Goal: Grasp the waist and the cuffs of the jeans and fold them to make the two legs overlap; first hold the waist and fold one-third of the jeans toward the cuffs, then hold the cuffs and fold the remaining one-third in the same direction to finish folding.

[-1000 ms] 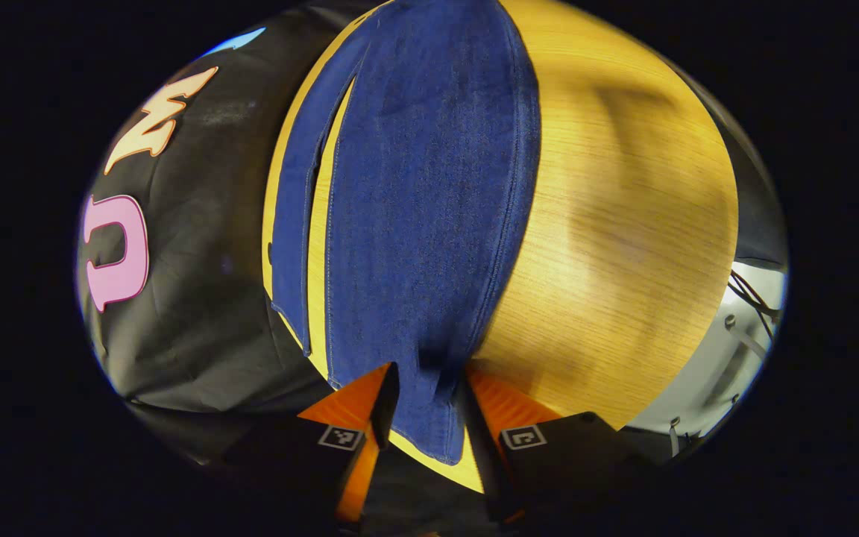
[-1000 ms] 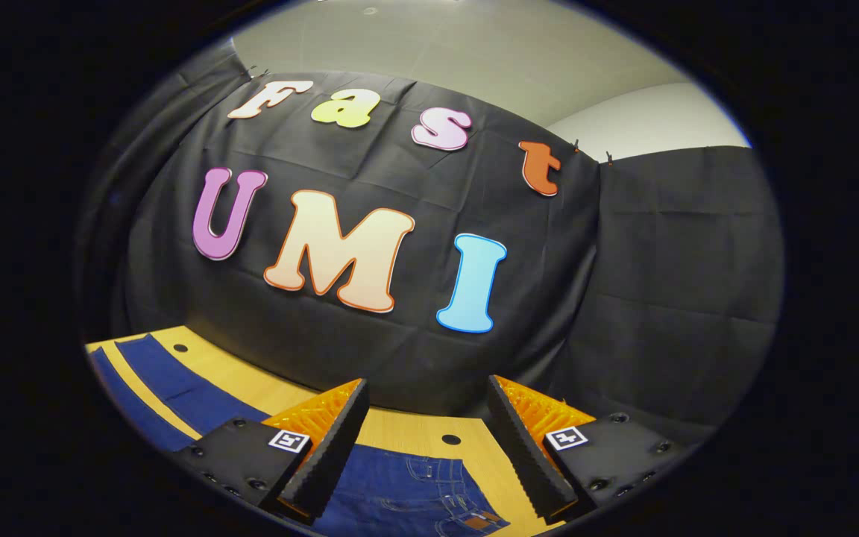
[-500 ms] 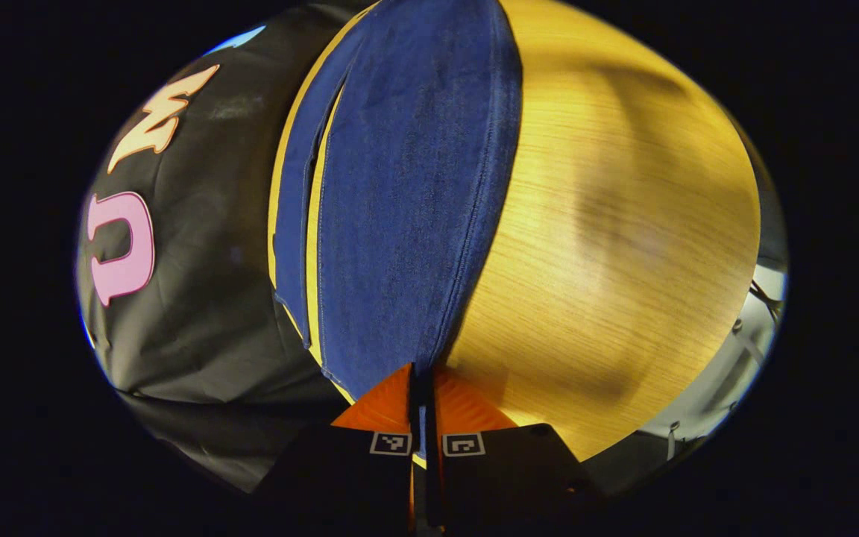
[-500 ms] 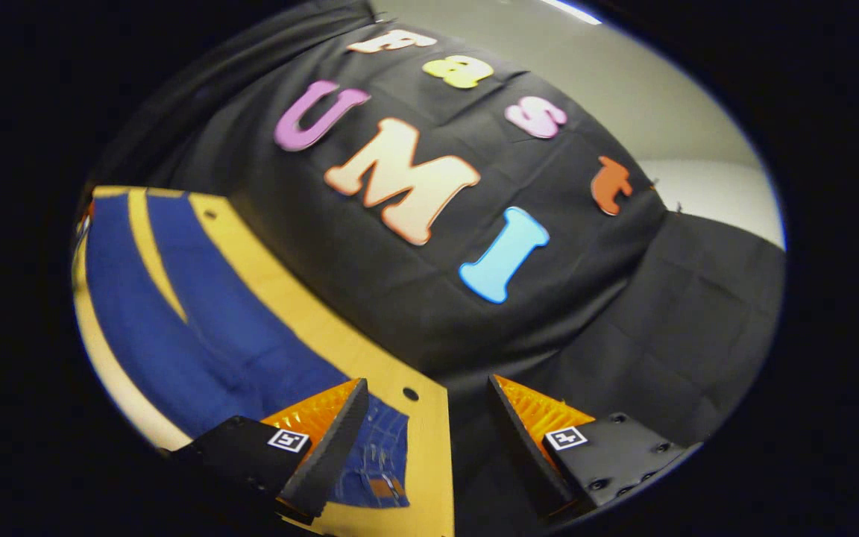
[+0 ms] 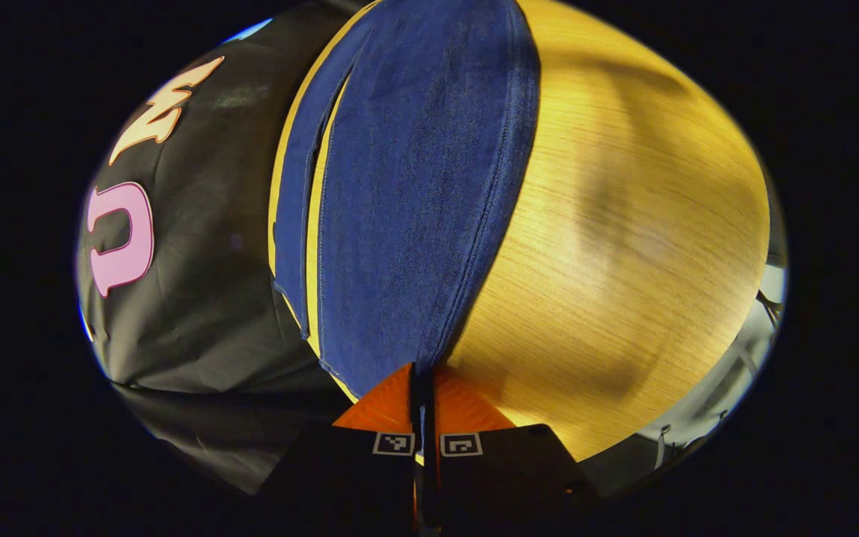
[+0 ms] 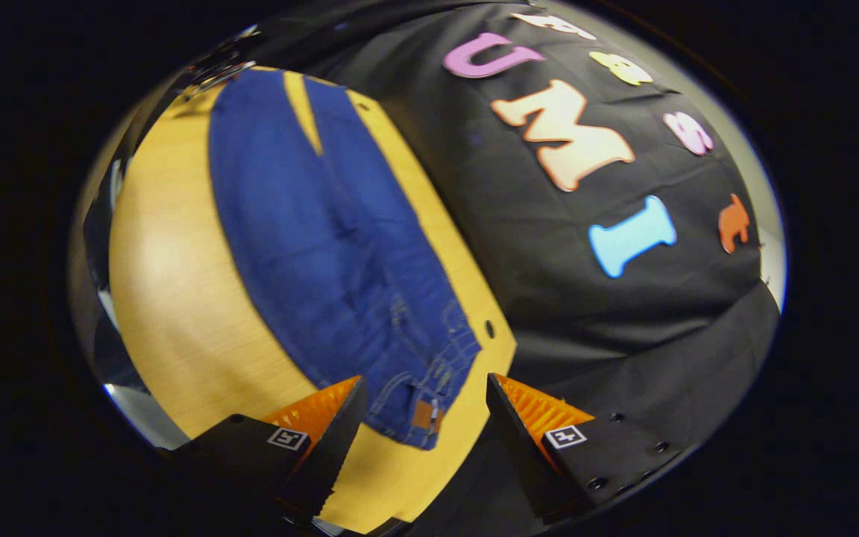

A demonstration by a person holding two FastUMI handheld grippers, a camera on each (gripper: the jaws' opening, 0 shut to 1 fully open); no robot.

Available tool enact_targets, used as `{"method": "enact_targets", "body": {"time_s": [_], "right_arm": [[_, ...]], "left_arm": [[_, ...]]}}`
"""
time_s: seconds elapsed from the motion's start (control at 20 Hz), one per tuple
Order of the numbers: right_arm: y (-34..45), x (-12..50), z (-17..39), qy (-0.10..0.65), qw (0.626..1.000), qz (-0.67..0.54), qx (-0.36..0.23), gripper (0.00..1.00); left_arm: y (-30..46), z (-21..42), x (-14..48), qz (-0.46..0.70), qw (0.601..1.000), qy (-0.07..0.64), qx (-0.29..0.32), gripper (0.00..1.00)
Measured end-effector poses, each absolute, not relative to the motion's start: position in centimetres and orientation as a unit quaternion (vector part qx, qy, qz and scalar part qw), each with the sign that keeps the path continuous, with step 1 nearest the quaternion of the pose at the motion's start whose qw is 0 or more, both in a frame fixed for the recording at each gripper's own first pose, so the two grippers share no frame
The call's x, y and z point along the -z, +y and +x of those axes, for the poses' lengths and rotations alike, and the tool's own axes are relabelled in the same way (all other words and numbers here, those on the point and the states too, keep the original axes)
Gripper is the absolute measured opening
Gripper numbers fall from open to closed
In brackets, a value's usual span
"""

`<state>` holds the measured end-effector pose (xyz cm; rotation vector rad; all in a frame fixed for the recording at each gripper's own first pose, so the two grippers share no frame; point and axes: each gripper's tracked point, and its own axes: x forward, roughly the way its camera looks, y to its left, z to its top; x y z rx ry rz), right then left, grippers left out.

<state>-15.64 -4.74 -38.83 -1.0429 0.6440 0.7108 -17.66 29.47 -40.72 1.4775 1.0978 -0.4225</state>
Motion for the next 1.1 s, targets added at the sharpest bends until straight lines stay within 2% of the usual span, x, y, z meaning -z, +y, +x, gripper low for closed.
{"method": "enact_targets", "body": {"time_s": [0.4, 0.5, 0.55, 0.65, 0.75, 0.8, 0.95, 1.05, 1.1], "right_arm": [[-5.0, 44.1, -18.7, 0.287, 0.645, -0.578, -0.41, 0.98], [-4.2, 44.4, -17.5, 0.261, 0.623, -0.611, -0.412, 0.98], [-4.0, 44.5, -16.9, 0.255, 0.622, -0.618, -0.408, 0.89], [-3.9, 45.4, -15.9, 0.251, 0.631, -0.616, -0.399, 0.81], [-3.8, 46.1, -15.5, 0.26, 0.634, -0.611, -0.397, 0.82], [-4.1, 46.6, -15.8, 0.274, 0.631, -0.606, -0.399, 0.79], [-4.4, 47.3, -16.5, 0.289, 0.62, -0.612, -0.396, 0.4], [-4.5, 47.0, -16.4, 0.302, 0.634, -0.601, -0.383, 0.13], [-4.7, 46.6, -16.0, 0.309, 0.644, -0.591, -0.374, 0.1]], "left_arm": [[29.4, -17.5, 40.8, 0.649, 0.571, 0.471, 0.177, 0.0], [29.5, -17.4, 40.8, 0.651, 0.569, 0.47, 0.177, 0.0], [29.4, -17.4, 40.8, 0.653, 0.569, 0.468, 0.177, 0.0], [29.5, -17.4, 40.8, 0.655, 0.569, 0.465, 0.176, 0.0], [29.5, -17.3, 40.9, 0.654, 0.571, 0.464, 0.175, 0.0], [29.5, -17.3, 40.9, 0.653, 0.572, 0.464, 0.174, 0.0], [29.6, -17.5, 40.8, 0.646, 0.579, 0.467, 0.171, 0.0], [29.6, -17.5, 41.0, 0.636, 0.587, 0.472, 0.168, 0.0], [29.7, -17.6, 41.0, 0.63, 0.59, 0.477, 0.168, 0.0]]}}
